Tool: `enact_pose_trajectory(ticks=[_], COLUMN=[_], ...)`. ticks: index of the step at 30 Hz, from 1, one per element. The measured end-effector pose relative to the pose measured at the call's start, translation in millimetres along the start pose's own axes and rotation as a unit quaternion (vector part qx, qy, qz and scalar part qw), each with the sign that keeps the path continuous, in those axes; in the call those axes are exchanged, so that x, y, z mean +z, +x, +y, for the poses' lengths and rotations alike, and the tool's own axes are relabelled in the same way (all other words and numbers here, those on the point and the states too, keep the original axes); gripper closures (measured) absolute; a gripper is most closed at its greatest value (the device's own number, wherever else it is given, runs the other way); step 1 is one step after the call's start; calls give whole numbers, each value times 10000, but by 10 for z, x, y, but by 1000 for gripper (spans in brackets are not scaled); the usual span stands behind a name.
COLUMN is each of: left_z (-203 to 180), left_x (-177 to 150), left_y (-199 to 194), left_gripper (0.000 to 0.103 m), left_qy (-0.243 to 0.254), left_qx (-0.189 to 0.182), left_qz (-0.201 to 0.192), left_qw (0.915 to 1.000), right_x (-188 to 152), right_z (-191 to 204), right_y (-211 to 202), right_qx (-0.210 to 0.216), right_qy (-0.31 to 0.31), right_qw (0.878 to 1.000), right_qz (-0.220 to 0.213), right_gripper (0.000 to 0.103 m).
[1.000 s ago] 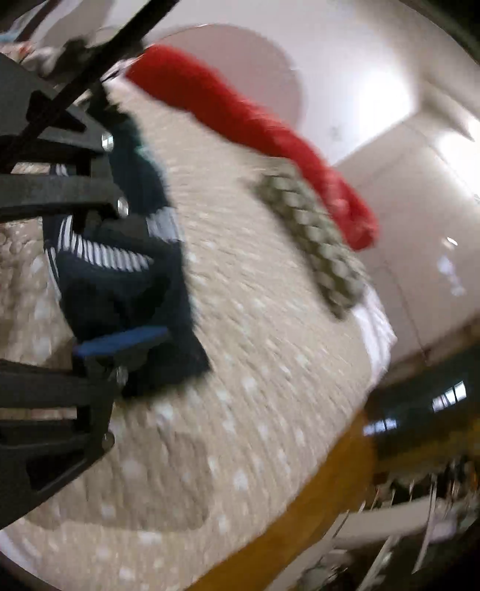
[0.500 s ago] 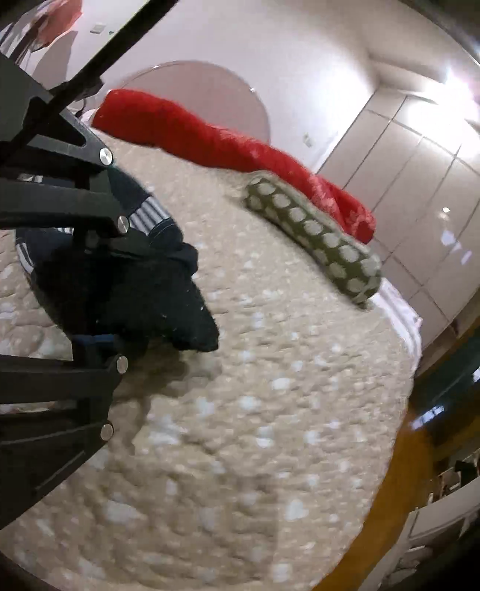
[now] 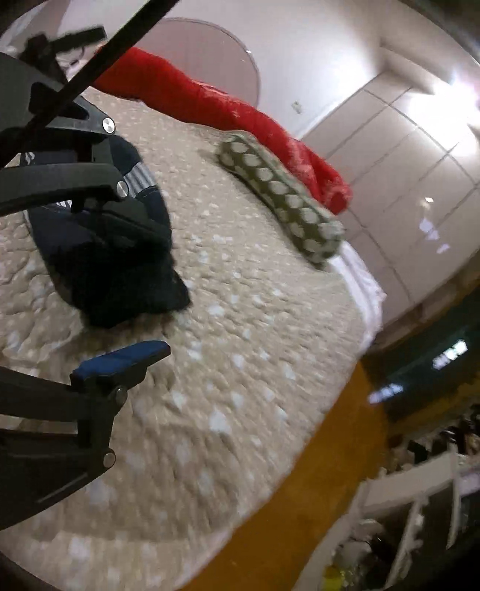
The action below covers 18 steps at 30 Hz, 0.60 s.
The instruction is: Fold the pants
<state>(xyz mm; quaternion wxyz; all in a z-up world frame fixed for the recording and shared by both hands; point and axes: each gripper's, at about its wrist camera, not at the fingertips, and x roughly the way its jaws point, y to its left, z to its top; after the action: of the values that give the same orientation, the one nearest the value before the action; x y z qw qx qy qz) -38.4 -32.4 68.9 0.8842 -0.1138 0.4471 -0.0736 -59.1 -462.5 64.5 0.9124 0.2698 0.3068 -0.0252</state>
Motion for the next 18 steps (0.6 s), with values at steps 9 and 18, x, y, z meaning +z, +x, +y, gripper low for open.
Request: enact_pose_trajectory(ticks=[9,18], left_z=[-760,-847], left_x=[-206,-451], left_y=[360,572], left_gripper=[35,36], left_qy=[895,1164], left_qx=[-321,-90], left_qz=[300,360], left_qw=[9950,9925], right_x=[-157,-427], right_z=[767,1475], right_y=[205,1572], right_qx=[1779,2604], right_qy=[-343,463], right_qw=[9790,9167], right_qz=[932,2994], right_gripper=[53,51])
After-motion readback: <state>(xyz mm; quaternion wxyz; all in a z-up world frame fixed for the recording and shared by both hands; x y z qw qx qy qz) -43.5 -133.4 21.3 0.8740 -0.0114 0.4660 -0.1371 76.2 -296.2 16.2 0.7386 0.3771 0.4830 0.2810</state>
